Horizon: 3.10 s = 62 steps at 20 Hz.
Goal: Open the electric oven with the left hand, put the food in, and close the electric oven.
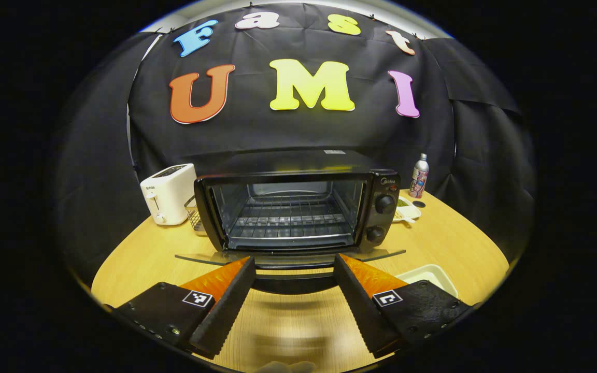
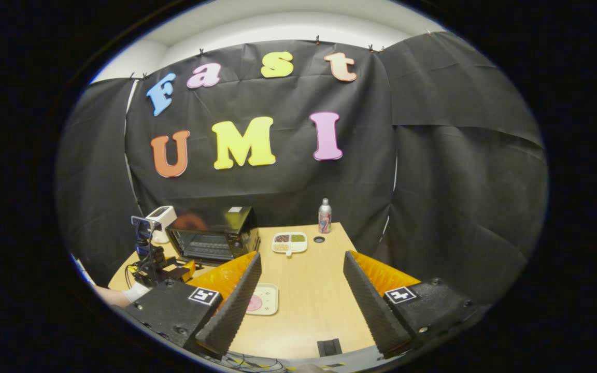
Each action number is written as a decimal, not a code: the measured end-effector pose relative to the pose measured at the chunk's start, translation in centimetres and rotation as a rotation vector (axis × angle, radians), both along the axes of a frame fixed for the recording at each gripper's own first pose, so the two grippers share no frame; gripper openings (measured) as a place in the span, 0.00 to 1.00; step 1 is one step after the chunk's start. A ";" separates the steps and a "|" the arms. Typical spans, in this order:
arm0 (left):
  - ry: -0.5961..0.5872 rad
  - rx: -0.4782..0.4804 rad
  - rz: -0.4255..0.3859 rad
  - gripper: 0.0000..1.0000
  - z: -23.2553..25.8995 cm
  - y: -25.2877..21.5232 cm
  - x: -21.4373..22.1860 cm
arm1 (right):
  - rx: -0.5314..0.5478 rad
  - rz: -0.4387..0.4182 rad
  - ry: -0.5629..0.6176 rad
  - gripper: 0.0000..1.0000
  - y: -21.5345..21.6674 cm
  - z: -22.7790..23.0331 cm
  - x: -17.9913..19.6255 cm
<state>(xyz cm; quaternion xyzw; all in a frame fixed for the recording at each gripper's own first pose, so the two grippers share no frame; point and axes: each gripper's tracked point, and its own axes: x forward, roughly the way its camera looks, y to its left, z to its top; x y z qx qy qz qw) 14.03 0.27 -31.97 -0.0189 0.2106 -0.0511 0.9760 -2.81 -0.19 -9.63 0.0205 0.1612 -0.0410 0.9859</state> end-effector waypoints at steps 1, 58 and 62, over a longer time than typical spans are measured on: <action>0.012 0.001 -0.001 0.96 -0.5 0.0 -0.4 | -0.005 -0.002 0.006 0.97 0.0 -0.1 -0.1; -0.193 0.056 0.352 0.96 27.5 1.6 -17.9 | 0.267 0.300 0.854 0.43 6.6 -36.2 17.3; -0.178 0.061 0.391 0.96 27.3 1.6 -18.4 | 0.235 0.264 0.881 0.09 5.8 -36.4 17.8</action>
